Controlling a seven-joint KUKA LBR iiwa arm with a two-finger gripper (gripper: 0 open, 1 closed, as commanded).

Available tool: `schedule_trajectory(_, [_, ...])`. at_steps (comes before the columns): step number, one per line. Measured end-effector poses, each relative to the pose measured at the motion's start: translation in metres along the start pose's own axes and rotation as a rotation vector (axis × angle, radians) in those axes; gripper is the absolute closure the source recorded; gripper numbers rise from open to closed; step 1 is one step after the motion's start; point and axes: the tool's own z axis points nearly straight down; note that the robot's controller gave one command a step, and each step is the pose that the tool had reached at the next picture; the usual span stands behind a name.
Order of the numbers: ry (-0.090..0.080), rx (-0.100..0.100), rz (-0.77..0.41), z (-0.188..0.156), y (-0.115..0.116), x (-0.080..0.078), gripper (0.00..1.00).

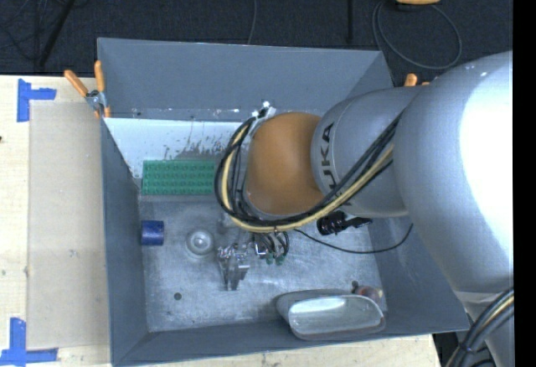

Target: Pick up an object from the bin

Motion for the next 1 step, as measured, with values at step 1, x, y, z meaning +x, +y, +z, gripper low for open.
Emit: schedule_trajectory(1, [0.002,-0.001,0.001,-0.0026,0.0008,-0.0005,1.00])
